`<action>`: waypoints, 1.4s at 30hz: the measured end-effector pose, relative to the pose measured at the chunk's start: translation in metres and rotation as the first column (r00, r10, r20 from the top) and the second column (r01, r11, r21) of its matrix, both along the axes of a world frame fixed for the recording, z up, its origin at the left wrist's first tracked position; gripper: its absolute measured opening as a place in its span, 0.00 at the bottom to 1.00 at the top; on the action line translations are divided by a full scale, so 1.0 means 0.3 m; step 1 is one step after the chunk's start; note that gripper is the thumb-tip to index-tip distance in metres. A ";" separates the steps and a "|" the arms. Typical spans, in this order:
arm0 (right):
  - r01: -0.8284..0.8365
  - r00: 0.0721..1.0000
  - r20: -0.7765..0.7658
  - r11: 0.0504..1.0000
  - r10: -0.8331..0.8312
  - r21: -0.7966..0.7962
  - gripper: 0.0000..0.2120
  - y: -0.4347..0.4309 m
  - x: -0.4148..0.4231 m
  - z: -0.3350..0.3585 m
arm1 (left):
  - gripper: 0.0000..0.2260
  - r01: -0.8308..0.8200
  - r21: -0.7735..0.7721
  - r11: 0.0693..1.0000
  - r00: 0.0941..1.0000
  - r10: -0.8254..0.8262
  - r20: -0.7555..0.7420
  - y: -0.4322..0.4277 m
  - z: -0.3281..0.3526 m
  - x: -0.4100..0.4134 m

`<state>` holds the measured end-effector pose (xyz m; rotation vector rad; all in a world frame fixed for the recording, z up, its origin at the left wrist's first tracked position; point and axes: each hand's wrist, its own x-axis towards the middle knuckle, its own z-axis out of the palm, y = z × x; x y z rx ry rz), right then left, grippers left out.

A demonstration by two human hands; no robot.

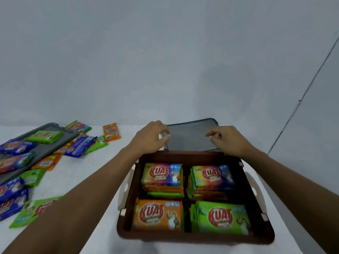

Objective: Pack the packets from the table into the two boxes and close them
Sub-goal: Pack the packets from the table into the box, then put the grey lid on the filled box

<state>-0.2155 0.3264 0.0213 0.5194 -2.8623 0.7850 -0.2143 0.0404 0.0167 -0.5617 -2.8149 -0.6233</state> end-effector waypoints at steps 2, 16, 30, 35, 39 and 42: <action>0.027 0.990 0.135 0.998 -0.034 0.054 0.13 0.004 -0.107 -0.013 | 0.11 -0.026 0.001 1.000 0.995 0.026 0.100 -0.009 -0.009 -0.097; 0.321 0.788 0.512 0.938 -0.341 0.131 0.32 0.030 -0.481 -0.152 | 0.19 -0.251 0.044 0.967 0.807 0.184 0.562 -0.041 -0.169 -0.457; 0.541 0.818 0.557 0.521 -0.144 -0.660 0.32 0.042 -0.248 0.030 | 0.21 -0.434 0.770 0.468 0.898 0.150 0.415 -0.067 0.044 -0.260; 0.517 0.849 0.529 0.230 -0.008 -0.825 0.31 0.100 -0.002 0.100 | 0.30 -0.382 0.922 0.069 0.924 0.004 0.382 -0.076 0.129 -0.009; 0.557 0.819 0.573 0.215 0.017 -0.802 0.14 0.108 0.210 0.098 | 0.23 -0.387 0.922 0.004 0.921 -0.048 0.386 -0.077 0.118 0.187; 0.528 0.849 0.467 0.463 -0.248 -0.712 0.05 0.090 0.334 0.046 | 0.04 -0.418 0.879 0.228 0.908 0.067 0.415 -0.049 0.073 0.326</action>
